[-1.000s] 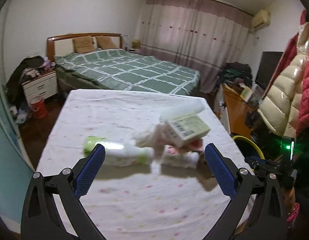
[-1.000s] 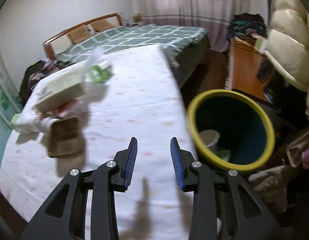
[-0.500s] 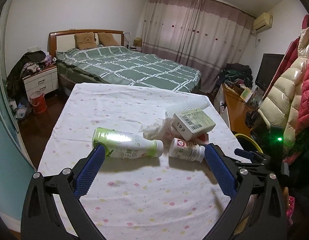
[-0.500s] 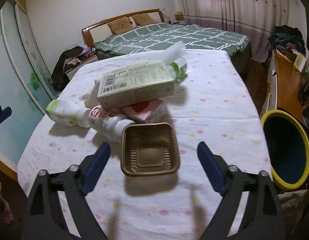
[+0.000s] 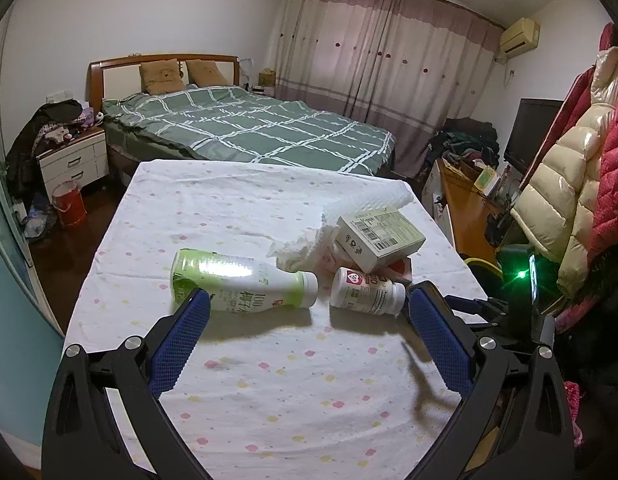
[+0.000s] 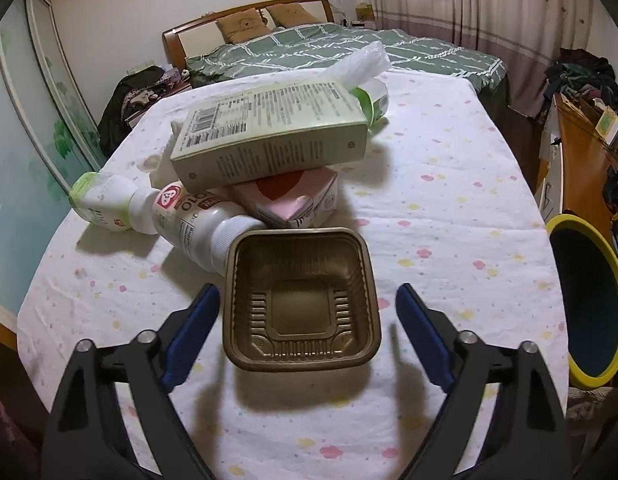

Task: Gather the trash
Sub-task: 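Grasp the brown plastic tray by its rim with the right tool, then carry the brown tray with the right tool and drop it into the bin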

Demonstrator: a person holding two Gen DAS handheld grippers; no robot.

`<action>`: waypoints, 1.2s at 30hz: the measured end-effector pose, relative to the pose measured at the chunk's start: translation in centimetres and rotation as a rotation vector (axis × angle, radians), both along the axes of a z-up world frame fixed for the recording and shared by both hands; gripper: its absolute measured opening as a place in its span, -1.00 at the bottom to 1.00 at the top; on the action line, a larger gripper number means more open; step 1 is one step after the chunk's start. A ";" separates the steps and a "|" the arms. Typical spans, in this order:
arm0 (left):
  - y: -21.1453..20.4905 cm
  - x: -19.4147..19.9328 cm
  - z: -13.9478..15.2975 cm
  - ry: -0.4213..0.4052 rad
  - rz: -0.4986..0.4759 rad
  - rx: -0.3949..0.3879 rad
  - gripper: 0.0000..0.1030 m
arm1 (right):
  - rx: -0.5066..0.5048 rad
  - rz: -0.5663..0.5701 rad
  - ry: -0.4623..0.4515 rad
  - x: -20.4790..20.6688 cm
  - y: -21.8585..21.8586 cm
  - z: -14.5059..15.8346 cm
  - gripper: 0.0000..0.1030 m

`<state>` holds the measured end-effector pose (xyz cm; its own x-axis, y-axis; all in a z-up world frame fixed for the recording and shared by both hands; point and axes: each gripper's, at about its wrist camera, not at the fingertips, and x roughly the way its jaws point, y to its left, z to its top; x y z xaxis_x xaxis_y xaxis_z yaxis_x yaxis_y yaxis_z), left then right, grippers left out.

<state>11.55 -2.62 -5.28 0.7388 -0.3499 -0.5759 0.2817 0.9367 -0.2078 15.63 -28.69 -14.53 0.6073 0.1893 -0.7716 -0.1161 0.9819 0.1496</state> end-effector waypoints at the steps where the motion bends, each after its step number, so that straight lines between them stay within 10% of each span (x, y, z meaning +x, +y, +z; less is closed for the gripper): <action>1: -0.1 0.0 -0.1 0.002 -0.002 -0.001 0.90 | 0.009 0.003 0.008 0.1 -0.1 -0.1 0.42; 15: -1.3 0.2 -0.8 0.020 -0.033 0.007 0.90 | 0.032 -0.051 -0.022 -1.5 -3.1 0.9 0.29; 36: -5.8 2.2 -3.3 0.092 -0.113 0.037 0.90 | -0.016 -0.574 0.043 -2.0 -23.3 -1.9 0.31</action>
